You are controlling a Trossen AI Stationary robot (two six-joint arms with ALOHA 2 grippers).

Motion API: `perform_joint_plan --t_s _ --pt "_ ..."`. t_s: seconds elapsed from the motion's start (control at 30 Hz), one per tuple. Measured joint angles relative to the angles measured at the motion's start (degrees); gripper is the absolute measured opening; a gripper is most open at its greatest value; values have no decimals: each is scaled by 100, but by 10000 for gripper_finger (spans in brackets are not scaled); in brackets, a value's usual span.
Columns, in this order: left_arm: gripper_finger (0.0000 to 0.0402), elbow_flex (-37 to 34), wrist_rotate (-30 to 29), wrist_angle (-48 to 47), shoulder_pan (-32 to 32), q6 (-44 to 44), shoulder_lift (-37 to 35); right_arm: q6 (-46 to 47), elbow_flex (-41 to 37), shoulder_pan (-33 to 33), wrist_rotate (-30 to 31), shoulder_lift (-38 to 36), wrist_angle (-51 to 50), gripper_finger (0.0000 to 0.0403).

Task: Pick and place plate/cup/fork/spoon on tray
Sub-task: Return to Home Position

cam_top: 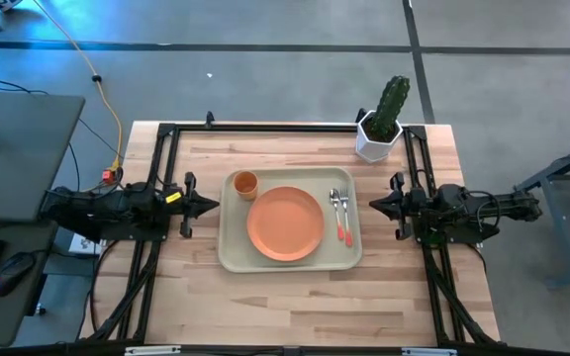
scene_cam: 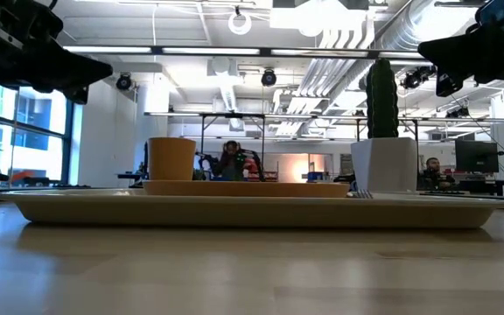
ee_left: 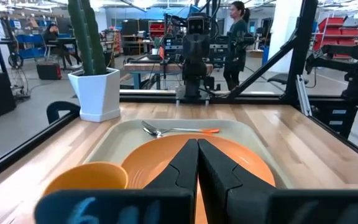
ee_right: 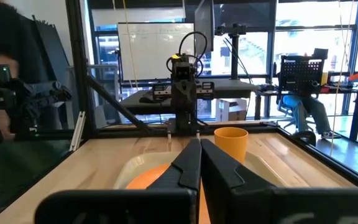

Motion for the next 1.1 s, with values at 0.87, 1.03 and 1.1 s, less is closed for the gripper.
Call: perform_joint_plan --t_s 0.87,1.03,1.1 --pt "0 0 0 0 2 9 4 0 -2 0 -1 0 -66 0" --pt "0 0 0 0 2 9 4 0 -2 0 -3 0 -66 0" --pt "0 1 0 0 2 9 4 0 -2 0 -3 0 -66 0"
